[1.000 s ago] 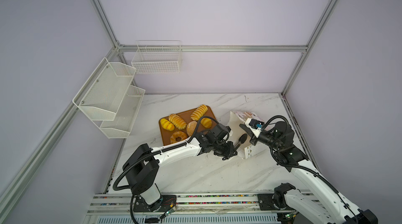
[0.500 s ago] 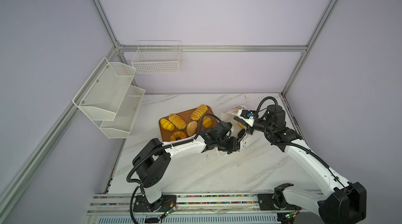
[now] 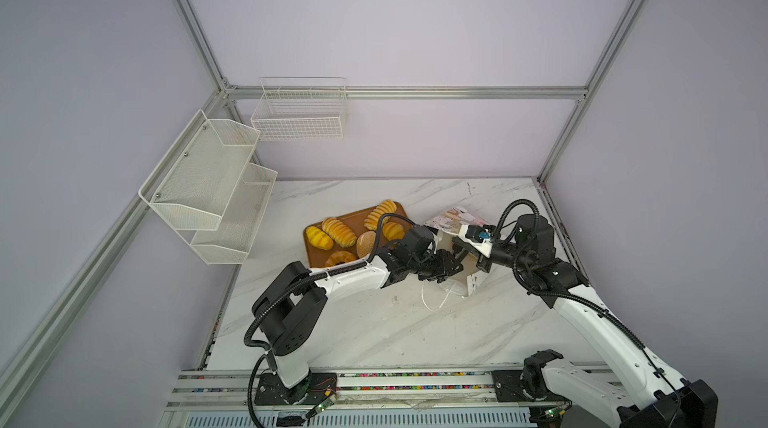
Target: Take the fake bread out of the paper bag
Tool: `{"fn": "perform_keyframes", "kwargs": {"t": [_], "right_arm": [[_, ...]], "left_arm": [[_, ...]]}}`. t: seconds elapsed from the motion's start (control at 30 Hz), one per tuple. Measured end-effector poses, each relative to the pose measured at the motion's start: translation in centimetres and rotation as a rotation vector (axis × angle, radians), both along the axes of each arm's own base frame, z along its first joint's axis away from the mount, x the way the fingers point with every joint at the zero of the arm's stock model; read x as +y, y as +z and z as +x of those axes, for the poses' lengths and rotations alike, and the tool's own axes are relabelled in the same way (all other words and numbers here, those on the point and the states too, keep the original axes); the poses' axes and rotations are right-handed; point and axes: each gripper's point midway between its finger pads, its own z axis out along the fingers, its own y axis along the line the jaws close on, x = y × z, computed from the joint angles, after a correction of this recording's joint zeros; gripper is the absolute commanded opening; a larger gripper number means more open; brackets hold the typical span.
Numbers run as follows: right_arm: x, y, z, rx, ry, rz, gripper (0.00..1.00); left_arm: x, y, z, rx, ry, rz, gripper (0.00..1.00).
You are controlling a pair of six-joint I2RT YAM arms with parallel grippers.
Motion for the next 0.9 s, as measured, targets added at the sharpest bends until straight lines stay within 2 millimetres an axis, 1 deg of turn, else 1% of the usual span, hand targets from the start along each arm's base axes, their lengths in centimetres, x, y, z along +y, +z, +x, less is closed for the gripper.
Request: {"fn": "perform_keyframes", "kwargs": {"t": [0.27,0.5,0.77,0.9], "right_arm": [[0.0,-0.7,-0.1,0.013,0.000,-0.003,0.00],[0.0,-0.6,-0.2,0.003,0.002,-0.002,0.00],[0.1,-0.6,-0.3,-0.004,0.016,0.005,0.00],[0.2,-0.6,-0.4,-0.006,0.023,0.005,0.00]], "left_arm": [[0.0,-1.0,0.0,0.061,0.023,0.005,0.47],[0.2,-1.0,-0.2,0.093,0.039,0.005,0.48],[-0.2,-1.3,-1.3,0.159,0.032,0.002,0.47],[-0.5,-2.3,-1.7,0.198,0.022,0.011,0.47]]}}
